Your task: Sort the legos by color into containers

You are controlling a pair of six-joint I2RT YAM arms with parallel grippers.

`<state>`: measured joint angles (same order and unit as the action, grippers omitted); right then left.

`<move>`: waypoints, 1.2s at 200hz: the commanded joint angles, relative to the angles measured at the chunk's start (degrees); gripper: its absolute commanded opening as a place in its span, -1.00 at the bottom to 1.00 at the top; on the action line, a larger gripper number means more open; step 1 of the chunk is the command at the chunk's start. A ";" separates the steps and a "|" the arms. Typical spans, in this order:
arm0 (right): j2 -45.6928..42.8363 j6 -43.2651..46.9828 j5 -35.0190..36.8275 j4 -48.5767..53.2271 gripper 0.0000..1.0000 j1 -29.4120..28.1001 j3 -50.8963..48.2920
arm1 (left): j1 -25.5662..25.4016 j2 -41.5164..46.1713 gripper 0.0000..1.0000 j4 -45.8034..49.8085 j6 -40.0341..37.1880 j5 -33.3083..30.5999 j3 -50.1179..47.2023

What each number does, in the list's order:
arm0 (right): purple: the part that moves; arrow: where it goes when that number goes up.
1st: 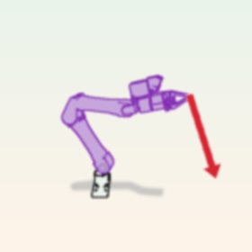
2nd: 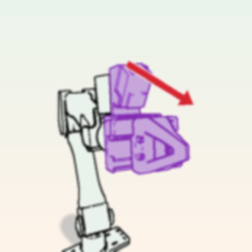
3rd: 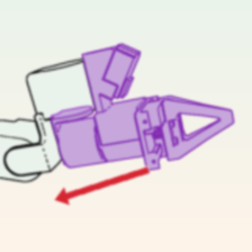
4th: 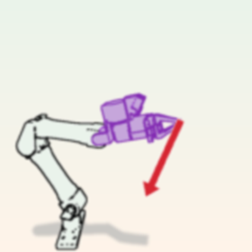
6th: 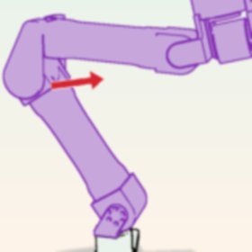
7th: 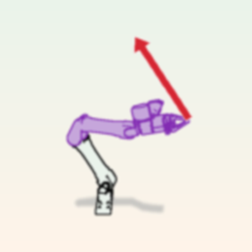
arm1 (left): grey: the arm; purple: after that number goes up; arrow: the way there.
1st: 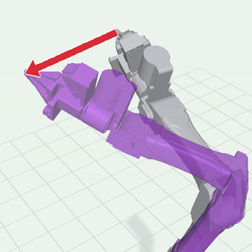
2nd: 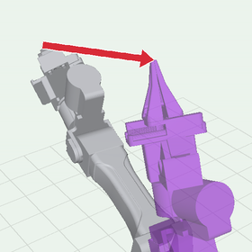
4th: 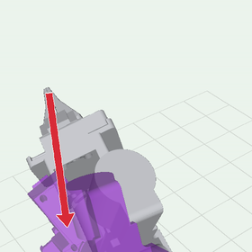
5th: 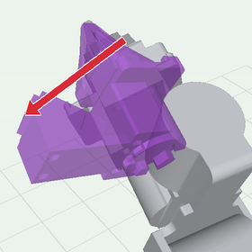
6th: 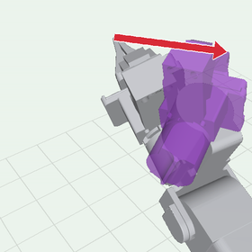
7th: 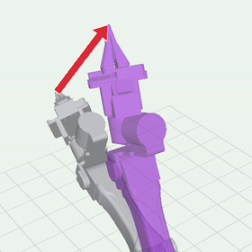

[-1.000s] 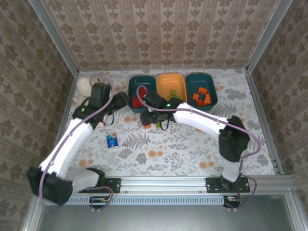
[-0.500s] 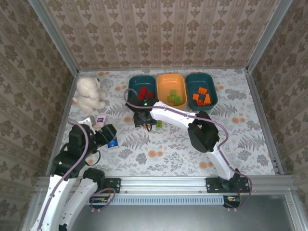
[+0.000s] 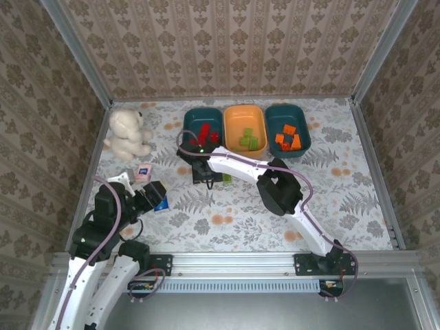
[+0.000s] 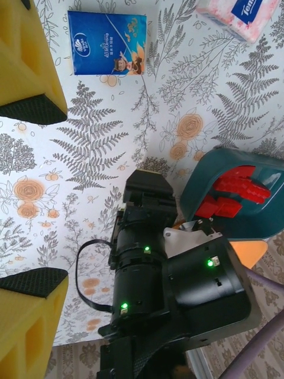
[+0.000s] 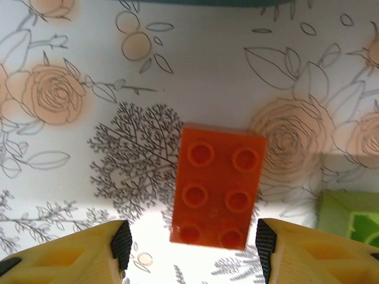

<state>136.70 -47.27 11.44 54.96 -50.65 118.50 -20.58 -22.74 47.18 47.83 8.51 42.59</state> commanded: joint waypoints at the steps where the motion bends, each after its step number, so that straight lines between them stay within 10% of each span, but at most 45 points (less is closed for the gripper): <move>1: 2.03 -1.69 1.37 1.98 0.15 0.38 2.07 | 0.19 0.78 0.35 -0.48 0.60 1.83 0.74; 129: -0.74 1.94 1.23 1.32 -0.50 0.39 0.60 | 0.19 0.30 0.35 -2.86 1.34 6.16 -0.88; 195: -28.98 1.67 -1.17 -4.22 -0.55 1.41 -24.37 | -0.28 -9.32 0.35 -9.73 -2.16 11.26 1.07; 240: -42.31 6.82 -0.95 -5.24 -0.58 15.56 -34.24 | -7.25 -24.21 0.36 -19.60 -5.85 12.06 5.92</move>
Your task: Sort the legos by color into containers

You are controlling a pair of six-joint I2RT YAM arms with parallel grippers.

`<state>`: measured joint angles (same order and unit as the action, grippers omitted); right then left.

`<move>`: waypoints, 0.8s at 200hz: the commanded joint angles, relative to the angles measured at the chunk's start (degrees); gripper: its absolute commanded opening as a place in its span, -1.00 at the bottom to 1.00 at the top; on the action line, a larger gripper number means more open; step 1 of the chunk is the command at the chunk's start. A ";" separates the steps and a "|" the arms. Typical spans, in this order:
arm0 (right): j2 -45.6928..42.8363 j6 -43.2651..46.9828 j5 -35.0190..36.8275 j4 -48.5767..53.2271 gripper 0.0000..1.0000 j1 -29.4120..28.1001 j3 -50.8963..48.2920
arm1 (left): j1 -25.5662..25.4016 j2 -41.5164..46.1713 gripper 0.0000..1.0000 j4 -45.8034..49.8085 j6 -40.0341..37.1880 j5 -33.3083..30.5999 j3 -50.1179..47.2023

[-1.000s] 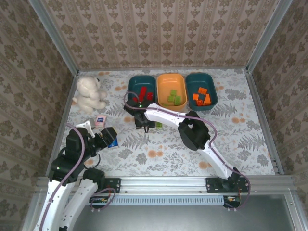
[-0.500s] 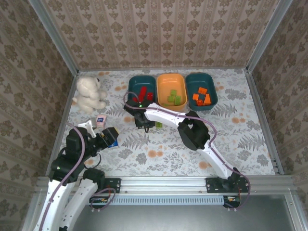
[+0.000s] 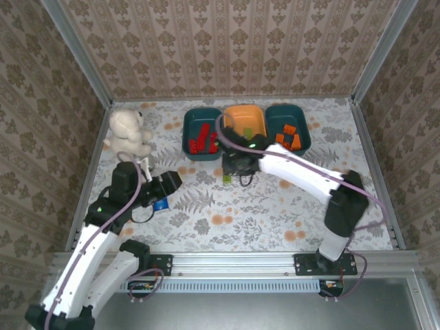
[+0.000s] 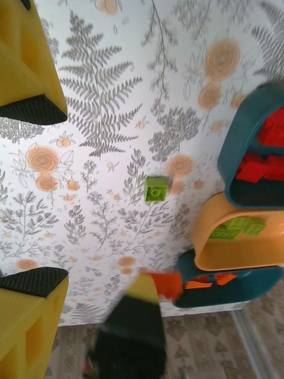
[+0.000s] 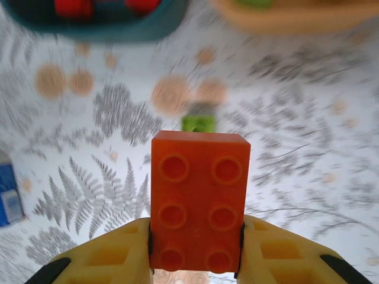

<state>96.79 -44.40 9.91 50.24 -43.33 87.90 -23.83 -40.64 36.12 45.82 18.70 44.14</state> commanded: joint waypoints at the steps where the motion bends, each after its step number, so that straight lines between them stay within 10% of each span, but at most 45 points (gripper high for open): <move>1: -2.44 4.23 0.52 -0.55 -0.58 8.65 -3.63 | -4.23 -6.74 0.36 -8.75 -3.96 1.83 4.55; 64: 13.44 14.28 -6.15 -2.51 -0.59 30.09 11.76 | -12.74 -29.69 0.36 -18.97 -6.05 1.08 15.95; 160: 42.58 15.63 -10.85 7.07 -0.51 35.77 42.82 | -15.72 -40.01 0.35 -16.67 -9.17 -1.82 23.94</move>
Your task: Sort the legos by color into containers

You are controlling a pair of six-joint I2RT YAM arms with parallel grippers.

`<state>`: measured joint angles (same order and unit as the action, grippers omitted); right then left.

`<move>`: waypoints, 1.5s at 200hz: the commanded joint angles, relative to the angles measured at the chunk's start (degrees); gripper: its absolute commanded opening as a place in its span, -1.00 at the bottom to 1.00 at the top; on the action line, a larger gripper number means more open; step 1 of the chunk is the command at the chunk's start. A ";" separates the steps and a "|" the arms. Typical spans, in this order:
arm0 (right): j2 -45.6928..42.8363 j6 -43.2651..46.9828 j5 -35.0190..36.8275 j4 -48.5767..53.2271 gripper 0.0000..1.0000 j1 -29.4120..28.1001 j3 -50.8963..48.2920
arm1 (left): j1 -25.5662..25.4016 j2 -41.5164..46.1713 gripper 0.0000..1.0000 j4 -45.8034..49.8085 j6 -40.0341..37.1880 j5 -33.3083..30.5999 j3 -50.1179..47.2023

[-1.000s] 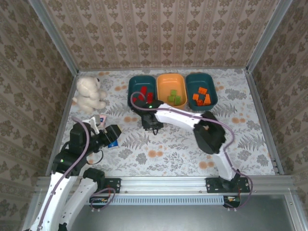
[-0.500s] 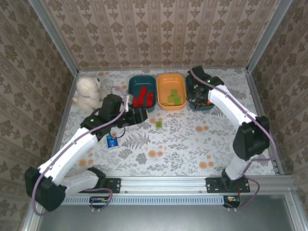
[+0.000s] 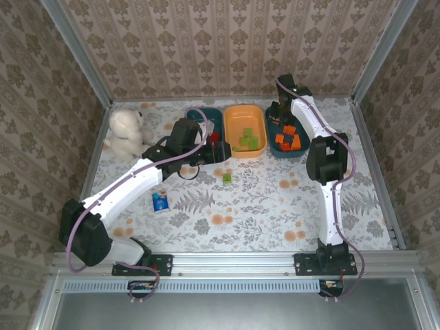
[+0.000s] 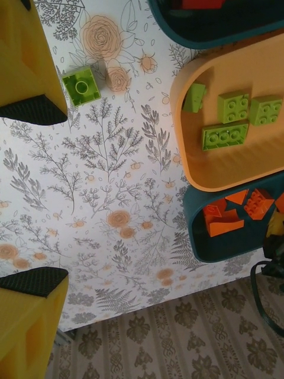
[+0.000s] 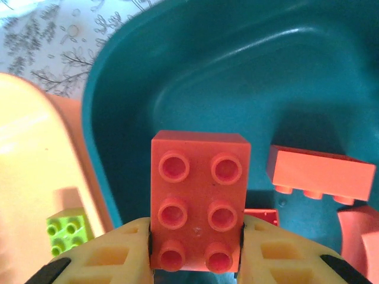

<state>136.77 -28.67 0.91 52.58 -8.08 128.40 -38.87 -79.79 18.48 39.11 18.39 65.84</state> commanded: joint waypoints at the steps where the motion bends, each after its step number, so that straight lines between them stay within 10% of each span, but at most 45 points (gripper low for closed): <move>1: 2.66 -0.14 -1.91 4.73 -0.51 0.56 2.31 | -0.68 -0.84 0.35 1.00 -2.46 -1.51 2.25; 158: -9.17 0.80 -2.12 2.26 0.03 0.62 -0.93 | -1.95 -3.27 0.35 7.25 -3.27 -3.96 2.76; 240: -61.36 1.51 -6.74 -29.49 0.18 -10.78 -62.09 | -7.34 -16.67 0.41 15.31 -1.49 -17.07 8.66; 300: -89.55 -5.35 -18.06 -36.01 0.36 -15.31 -88.87 | -9.94 -26.68 0.45 20.38 1.48 -22.13 13.96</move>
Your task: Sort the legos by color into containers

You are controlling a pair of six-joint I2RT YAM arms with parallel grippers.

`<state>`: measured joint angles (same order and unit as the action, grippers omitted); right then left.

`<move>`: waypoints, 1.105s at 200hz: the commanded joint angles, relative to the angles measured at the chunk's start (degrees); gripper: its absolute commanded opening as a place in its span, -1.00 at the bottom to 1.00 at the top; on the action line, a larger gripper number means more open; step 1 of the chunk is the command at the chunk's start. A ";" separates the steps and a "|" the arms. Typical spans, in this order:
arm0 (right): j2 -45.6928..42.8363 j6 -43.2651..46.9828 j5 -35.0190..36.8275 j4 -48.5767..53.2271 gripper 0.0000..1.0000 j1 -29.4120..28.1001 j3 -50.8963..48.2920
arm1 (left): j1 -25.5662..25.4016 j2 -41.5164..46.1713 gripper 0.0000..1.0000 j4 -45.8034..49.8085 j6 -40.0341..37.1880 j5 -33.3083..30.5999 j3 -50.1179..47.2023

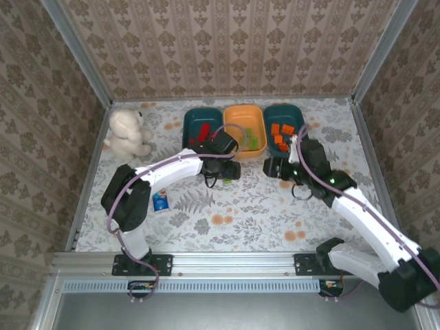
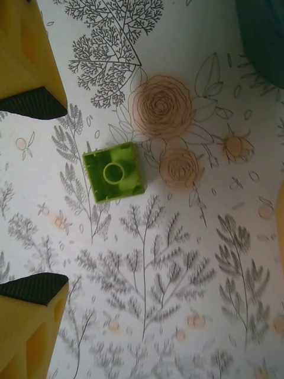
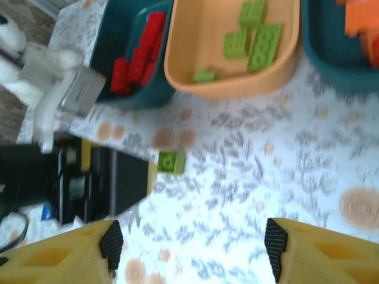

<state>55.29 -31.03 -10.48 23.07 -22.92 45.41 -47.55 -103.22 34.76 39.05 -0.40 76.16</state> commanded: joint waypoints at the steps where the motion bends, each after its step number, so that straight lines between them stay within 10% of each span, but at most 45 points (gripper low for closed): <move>1: -8.43 -2.94 -6.93 -6.70 0.36 -0.46 -6.13 | -1.34 -3.45 0.45 4.27 1.60 -3.44 3.77; 48: -21.82 -1.06 -5.44 -6.17 0.48 -0.65 -12.56 | -1.92 -9.61 0.42 7.03 2.70 -5.63 7.60; 221: -17.32 -2.70 -5.91 -5.30 0.46 -0.64 -10.87 | -1.80 -15.12 -0.36 6.82 -0.22 -8.34 10.46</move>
<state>37.52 -33.21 -15.49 18.17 -23.22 33.36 -49.43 -118.34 40.82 39.81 -7.01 85.38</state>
